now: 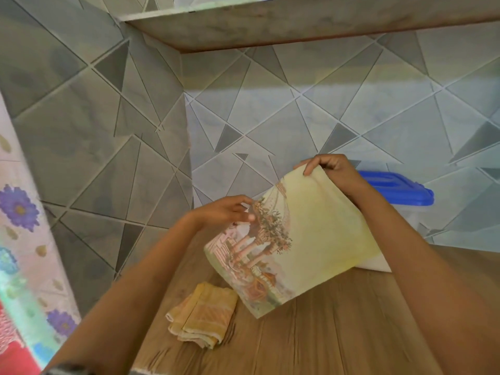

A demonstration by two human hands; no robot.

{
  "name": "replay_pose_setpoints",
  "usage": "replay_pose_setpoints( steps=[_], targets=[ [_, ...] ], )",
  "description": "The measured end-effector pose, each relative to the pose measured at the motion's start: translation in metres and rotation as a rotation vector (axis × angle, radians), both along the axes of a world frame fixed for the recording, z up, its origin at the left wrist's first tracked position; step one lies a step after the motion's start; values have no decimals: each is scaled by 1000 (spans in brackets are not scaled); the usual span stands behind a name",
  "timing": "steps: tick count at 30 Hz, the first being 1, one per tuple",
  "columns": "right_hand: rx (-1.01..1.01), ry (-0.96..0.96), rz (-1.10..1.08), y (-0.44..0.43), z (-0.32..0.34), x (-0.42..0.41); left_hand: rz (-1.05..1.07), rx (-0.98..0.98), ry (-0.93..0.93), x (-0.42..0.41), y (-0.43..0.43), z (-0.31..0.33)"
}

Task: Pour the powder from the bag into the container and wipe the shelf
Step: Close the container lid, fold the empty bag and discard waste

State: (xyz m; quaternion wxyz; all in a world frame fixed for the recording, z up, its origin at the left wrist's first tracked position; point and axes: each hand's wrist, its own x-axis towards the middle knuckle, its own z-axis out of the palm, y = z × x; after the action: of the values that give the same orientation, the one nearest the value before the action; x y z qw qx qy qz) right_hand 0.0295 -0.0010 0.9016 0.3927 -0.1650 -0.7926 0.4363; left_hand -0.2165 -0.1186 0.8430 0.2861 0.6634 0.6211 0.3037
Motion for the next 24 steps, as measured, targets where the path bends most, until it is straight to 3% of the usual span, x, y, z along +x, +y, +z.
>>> replay_pose_setpoints(
  steps=[7,9,12,15,18,24],
  targets=[
    [17,86,-102,7,2,29,20,214,-21,25,22,0],
    [-100,201,-192,20,-10,55,38,231,-1,24,22,7],
    [-462,463,-305,23,-49,87,96,309,-86,18,20,16],
    [-651,337,-192,5,-103,76,153,367,-264,18,22,23],
    [-673,213,-25,-3,-133,40,166,402,-368,30,24,27],
    [-653,369,23,-3,-122,12,213,395,-483,38,22,20]
  ],
)
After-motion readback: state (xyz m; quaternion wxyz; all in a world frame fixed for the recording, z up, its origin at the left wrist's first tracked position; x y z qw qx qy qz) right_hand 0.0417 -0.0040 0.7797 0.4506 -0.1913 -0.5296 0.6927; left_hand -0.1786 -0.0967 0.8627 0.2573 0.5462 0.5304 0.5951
